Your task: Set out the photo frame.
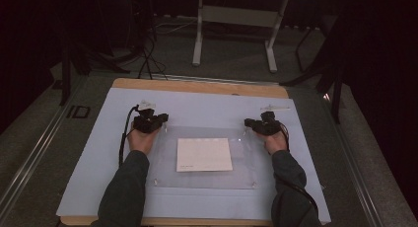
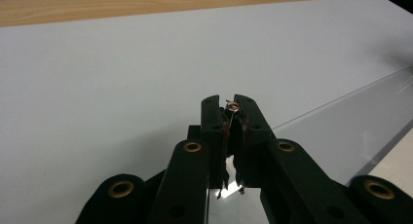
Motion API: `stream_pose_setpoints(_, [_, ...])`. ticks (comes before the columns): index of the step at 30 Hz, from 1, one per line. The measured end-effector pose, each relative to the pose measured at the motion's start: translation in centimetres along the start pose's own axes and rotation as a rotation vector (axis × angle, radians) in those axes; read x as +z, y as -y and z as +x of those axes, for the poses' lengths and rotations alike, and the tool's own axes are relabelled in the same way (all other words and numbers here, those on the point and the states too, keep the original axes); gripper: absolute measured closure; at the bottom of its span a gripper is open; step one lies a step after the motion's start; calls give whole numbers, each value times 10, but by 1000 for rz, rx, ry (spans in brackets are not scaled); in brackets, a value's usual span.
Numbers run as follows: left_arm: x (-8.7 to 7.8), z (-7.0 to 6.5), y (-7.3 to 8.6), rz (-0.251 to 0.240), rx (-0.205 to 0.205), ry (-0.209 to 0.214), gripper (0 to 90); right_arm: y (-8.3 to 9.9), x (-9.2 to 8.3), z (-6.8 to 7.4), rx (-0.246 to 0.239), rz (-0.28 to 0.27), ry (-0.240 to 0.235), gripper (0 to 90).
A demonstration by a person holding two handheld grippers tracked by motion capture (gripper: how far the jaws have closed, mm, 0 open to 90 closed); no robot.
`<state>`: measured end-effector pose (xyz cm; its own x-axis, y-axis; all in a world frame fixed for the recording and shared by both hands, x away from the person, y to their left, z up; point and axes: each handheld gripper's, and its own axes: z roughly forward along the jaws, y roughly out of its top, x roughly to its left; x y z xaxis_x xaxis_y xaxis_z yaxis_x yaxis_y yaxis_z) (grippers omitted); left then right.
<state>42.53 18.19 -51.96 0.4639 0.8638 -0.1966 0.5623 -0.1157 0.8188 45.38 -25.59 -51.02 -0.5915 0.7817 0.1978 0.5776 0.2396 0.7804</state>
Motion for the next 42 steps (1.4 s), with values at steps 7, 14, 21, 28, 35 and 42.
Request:
stream_pose_setpoints(7, [3,3,-3,8,-19,9,847,-5,3,-2,28,25,-1,844])
stream_pose_setpoints(14, [7,4,-6,12,-45,1,849,-10,5,-6,66,47,-11,845])
stream_pose_setpoints(21, [13,7,-9,13,-87,-2,850,-15,10,-11,110,61,-18,849])
stream_pose_setpoints(28, [18,8,-14,26,-144,-25,850,-18,14,-14,144,55,-17,851])
stream_pose_setpoints(35, [18,8,-14,29,-151,-24,850,-17,13,-9,96,52,11,842])
stream_pose_setpoints(42, [19,9,-14,32,-161,-20,850,-12,3,-5,41,21,31,784])
